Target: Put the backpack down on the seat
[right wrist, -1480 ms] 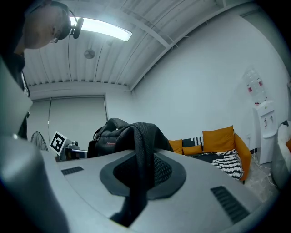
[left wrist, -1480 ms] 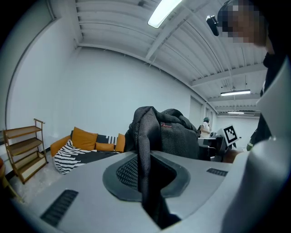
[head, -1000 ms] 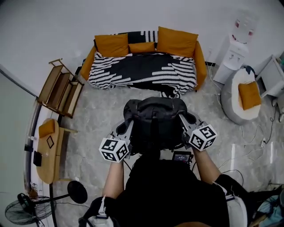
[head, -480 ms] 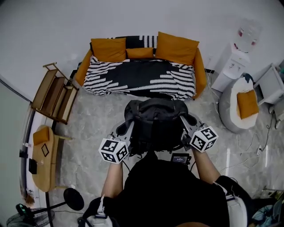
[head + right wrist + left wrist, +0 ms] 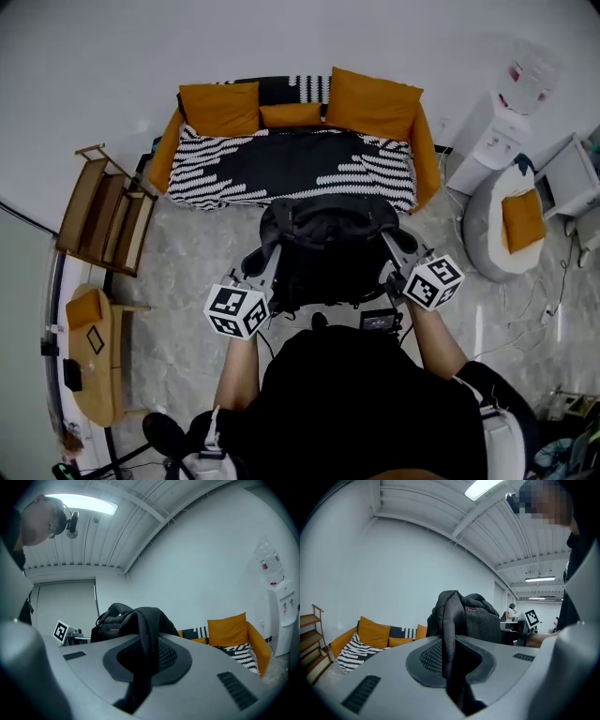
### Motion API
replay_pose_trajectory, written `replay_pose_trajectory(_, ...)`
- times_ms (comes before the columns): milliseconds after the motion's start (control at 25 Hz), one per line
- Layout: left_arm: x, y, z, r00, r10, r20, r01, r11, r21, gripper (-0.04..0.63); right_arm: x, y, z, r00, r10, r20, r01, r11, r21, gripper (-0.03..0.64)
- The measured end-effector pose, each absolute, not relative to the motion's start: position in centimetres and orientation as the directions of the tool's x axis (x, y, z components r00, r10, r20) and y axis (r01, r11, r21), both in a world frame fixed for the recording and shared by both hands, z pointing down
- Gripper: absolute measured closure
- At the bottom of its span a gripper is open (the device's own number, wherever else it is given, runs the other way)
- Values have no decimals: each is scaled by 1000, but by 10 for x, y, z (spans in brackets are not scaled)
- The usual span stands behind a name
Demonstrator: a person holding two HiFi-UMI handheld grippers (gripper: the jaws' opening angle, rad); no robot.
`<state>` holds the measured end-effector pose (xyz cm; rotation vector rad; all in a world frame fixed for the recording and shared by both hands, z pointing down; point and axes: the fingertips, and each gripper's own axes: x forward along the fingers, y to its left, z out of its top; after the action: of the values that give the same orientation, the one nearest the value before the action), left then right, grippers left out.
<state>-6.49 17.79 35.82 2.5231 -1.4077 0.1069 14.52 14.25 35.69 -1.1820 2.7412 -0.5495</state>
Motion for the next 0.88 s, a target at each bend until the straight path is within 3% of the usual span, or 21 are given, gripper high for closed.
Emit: replay_pose_trajectory(880,-90,57,354,562,-807,184,-827,-538,164,549,119,15,357,-688,-726,22,-686,639,-348,569)
